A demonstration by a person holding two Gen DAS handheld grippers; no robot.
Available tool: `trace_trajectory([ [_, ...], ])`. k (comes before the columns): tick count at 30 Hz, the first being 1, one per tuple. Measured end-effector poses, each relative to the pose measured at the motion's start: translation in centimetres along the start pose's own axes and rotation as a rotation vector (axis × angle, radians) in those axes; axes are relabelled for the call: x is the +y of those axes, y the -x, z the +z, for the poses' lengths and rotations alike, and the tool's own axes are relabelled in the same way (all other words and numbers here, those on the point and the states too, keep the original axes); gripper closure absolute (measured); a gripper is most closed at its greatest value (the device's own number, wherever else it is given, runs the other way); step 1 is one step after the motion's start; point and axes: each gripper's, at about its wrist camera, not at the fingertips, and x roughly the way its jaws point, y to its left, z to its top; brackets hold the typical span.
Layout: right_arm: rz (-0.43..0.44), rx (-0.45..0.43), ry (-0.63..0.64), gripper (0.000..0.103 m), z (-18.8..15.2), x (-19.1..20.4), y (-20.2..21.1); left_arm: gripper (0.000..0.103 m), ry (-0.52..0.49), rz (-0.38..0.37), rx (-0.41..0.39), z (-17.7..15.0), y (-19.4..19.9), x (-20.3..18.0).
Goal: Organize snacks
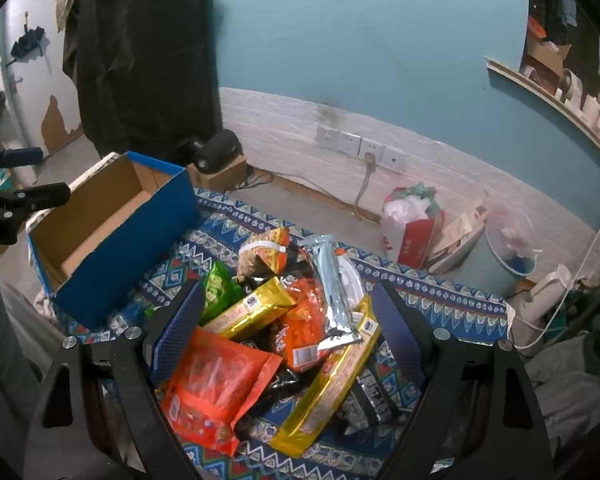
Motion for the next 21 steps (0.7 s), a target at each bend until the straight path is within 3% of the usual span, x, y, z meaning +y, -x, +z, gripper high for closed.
trace_trajectory([
  [21, 0.008, 0.009, 0.0, 0.019, -0.27, 0.15, -0.06, 0.002, 0.003, -0.023, 0.007, -0.08, -0.04, 0.15],
])
